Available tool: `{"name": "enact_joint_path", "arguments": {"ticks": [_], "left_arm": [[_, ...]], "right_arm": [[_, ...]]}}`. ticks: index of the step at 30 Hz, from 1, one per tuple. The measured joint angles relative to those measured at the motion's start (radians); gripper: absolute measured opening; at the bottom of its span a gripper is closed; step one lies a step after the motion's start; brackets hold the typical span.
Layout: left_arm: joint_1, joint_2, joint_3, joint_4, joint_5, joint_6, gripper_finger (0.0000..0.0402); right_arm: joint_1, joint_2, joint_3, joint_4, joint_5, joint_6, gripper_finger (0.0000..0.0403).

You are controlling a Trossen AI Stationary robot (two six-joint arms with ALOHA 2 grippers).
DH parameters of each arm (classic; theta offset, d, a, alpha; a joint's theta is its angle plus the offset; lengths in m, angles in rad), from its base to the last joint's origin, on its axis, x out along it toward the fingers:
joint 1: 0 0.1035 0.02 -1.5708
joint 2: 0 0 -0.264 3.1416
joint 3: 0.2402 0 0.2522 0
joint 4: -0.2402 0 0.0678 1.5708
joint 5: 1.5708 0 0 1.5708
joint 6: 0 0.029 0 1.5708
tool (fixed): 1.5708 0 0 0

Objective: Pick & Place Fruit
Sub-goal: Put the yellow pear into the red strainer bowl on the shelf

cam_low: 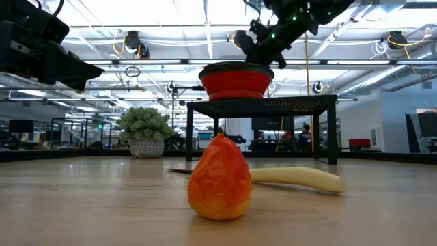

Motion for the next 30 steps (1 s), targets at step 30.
{"name": "enact_joint_path", "arguments": {"ticks": [30], "left_arm": [[0.000, 0.000, 0.000, 0.000, 0.000, 0.004, 0.0026]], "right_arm": [[-0.005, 0.012, 0.000, -0.055, -0.079, 0.060, 0.0008]]}}
